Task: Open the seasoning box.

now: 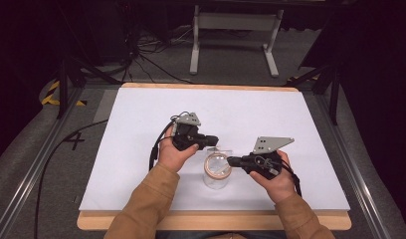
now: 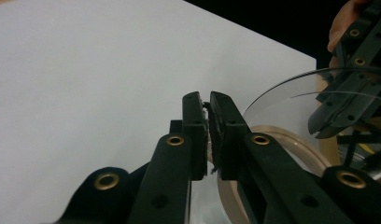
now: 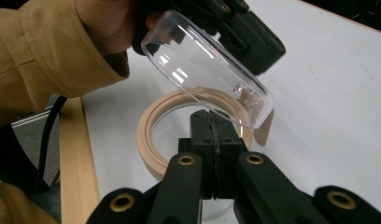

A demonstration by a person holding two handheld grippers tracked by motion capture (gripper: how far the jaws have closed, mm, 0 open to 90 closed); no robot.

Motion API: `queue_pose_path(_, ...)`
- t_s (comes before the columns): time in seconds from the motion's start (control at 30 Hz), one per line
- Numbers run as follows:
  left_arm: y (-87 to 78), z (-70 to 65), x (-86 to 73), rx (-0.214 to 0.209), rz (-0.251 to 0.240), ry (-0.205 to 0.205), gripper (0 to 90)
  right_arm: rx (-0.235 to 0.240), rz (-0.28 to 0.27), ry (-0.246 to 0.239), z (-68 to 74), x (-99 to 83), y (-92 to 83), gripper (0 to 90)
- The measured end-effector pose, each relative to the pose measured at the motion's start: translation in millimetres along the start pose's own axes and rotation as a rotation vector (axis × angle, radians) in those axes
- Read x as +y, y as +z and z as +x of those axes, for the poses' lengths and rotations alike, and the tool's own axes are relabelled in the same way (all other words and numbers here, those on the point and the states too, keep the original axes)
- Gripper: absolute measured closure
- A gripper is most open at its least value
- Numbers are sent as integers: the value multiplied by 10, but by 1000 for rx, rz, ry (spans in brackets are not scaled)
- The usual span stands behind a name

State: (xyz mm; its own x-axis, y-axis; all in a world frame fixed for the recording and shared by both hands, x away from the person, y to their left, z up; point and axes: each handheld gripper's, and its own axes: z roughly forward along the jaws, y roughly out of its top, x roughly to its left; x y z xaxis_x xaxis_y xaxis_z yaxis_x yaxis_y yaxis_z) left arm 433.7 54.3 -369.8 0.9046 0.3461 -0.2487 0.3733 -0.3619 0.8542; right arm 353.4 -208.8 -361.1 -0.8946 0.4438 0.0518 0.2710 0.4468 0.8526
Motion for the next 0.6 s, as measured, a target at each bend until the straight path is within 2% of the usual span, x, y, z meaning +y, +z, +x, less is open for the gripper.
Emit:
queue_pose_path(0.2,-280,-23,9,49,-47,3,809,7,-3,-12,-29,22,6,900)
queue_pose_path(0.4,-612,-13,-49,95,-93,-29,768,20,-31,-22,-84,71,18,900)
queue_pose_path(0.6,-822,0,-131,137,-110,-55,760,19,-49,-31,-151,113,29,900)
